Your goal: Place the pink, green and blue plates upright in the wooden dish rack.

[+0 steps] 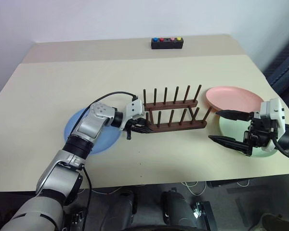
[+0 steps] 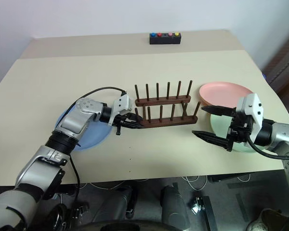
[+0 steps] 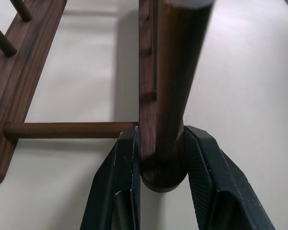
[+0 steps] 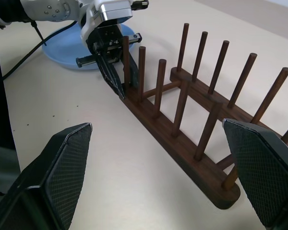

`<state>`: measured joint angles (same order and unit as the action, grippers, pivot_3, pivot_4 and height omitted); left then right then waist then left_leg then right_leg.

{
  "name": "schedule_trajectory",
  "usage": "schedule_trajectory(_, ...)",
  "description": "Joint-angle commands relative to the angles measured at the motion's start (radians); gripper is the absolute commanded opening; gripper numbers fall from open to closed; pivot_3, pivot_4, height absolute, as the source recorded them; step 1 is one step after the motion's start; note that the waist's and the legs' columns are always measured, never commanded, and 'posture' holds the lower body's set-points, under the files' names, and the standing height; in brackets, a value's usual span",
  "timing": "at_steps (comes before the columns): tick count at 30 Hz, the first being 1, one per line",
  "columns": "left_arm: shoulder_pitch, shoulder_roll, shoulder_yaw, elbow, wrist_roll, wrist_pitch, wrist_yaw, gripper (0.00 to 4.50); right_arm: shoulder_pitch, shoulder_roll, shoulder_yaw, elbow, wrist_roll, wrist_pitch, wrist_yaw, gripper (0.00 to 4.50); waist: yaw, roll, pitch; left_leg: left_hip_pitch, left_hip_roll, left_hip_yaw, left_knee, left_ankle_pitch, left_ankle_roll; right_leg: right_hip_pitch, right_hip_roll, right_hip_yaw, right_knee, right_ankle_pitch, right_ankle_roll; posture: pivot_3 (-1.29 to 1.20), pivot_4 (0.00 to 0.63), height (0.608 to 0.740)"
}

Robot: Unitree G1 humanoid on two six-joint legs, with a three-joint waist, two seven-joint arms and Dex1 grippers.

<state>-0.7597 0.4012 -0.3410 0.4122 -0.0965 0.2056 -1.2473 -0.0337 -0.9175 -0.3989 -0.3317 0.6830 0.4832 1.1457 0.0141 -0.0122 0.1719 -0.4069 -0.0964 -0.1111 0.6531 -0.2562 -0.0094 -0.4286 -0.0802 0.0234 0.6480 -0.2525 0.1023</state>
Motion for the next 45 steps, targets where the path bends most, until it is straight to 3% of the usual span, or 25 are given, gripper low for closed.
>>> schedule_trajectory(1,-0.016,-0.011,0.005,0.012,0.015,-0.036,0.013,0.72,0.003,0.004,-0.027,-0.037,0.013,-0.018,-0.011,4.50,0.000,0.000,0.000,0.000,0.000,0.000,0.000,0.000,0.000,0.000,0.000,0.000,0.000,0.000,0.000,0.00,0.150,0.740)
schedule_trajectory(6,-0.021,-0.011,-0.011,0.045,0.058,-0.080,0.017,0.72,0.004,0.011,-0.018,-0.039,0.006,-0.030,-0.021,4.50,0.000,0.000,0.000,0.000,0.000,0.000,0.000,0.000,0.000,0.000,0.000,0.000,0.000,0.000,0.000,0.00,0.150,0.740)
schedule_trajectory(11,-0.031,-0.040,0.009,0.074,0.050,-0.005,0.036,0.72,-0.017,0.021,0.008,-0.034,-0.004,-0.047,-0.036,4.50,0.001,0.000,0.000,0.000,0.000,0.000,0.001,0.000,0.000,0.001,0.000,0.000,0.000,0.000,0.000,0.00,0.150,0.740)
schedule_trajectory(12,-0.033,-0.043,0.015,0.075,0.050,-0.006,0.044,1.78,-0.021,0.021,0.013,-0.032,-0.006,-0.050,-0.038,4.50,0.000,0.000,0.000,0.000,0.000,0.000,0.001,0.000,0.000,0.001,0.000,0.000,0.000,0.000,0.000,0.00,0.150,0.740)
schedule_trajectory(17,-0.027,-0.035,0.031,0.019,0.048,0.023,0.068,4.22,-0.036,0.021,0.033,-0.017,-0.008,-0.059,-0.040,4.50,-0.001,0.000,0.000,0.000,0.000,0.000,0.001,0.000,0.000,0.001,0.000,0.000,0.000,0.000,0.000,0.00,0.150,0.740)
schedule_trajectory(18,-0.029,-0.029,0.039,0.003,0.038,0.041,0.067,4.46,-0.040,0.022,0.037,-0.015,-0.007,-0.058,-0.040,4.50,-0.001,0.000,0.000,0.000,0.000,0.000,0.001,0.000,0.000,0.001,0.000,0.000,0.000,0.000,0.000,0.00,0.150,0.740)
schedule_trajectory(24,-0.031,0.061,0.116,-0.208,-0.089,0.268,0.002,4.46,-0.068,0.036,0.076,0.000,0.001,-0.049,-0.035,4.50,-0.003,0.000,0.000,0.000,0.000,0.000,0.001,0.000,0.000,0.000,0.000,0.000,0.001,0.000,0.000,0.00,0.150,0.740)
schedule_trajectory(28,-0.006,0.217,0.128,-0.318,-0.097,0.353,-0.051,4.46,-0.106,0.047,0.121,0.012,0.002,-0.040,-0.027,4.50,-0.006,0.000,0.000,0.001,0.000,0.000,0.000,0.000,0.000,0.000,0.000,0.000,0.001,0.000,0.000,0.00,0.150,0.740)
schedule_trajectory(30,0.005,0.244,0.151,-0.346,-0.137,0.400,-0.052,4.46,-0.118,0.045,0.136,0.016,0.018,-0.020,-0.015,4.50,-0.005,0.000,0.000,0.001,0.000,0.000,0.000,0.000,0.000,0.000,0.001,0.000,0.001,0.000,0.000,0.00,0.150,0.740)
schedule_trajectory(33,0.015,0.250,0.237,-0.435,-0.306,0.561,-0.085,3.25,-0.138,0.033,0.149,0.028,0.061,0.043,0.003,3.58,0.001,0.000,0.000,0.000,0.000,-0.001,0.001,0.000,0.000,0.001,0.000,0.000,0.000,0.000,0.000,0.00,0.150,0.740)
schedule_trajectory(36,0.027,0.229,0.296,-0.534,-0.449,0.678,-0.074,1.77,-0.143,0.025,0.159,0.029,0.050,0.052,0.009,2.10,0.001,0.000,0.000,-0.002,0.000,-0.002,0.005,-0.001,0.001,0.001,0.000,-0.001,0.000,0.000,0.000,0.00,0.150,0.740)
schedule_trajectory(39,0.052,0.198,0.263,-0.606,-0.504,0.734,-0.040,0.25,-0.126,-0.011,0.210,0.052,-0.031,0.030,0.036,0.57,-0.001,0.000,0.000,-0.001,0.000,-0.002,0.005,-0.001,0.001,0.001,0.000,-0.001,0.000,0.000,0.000,0.00,0.150,0.740)
schedule_trajectory(40,0.067,0.191,0.219,-0.613,-0.469,0.704,-0.021,0.00,-0.121,-0.025,0.243,0.067,-0.084,0.005,0.036,0.12,-0.001,0.001,0.000,-0.001,0.000,-0.002,0.005,-0.001,0.001,0.001,0.000,-0.001,0.000,0.000,0.000,0.00,0.150,0.740)
schedule_trajectory(45,0.091,0.128,0.008,-0.564,-0.270,0.530,0.096,0.00,-0.148,-0.034,0.376,0.176,-0.288,-0.127,0.024,0.05,0.000,0.000,0.000,-0.001,0.000,0.000,0.005,0.000,0.000,0.002,0.000,0.000,0.000,0.000,0.000,0.00,0.150,0.740)
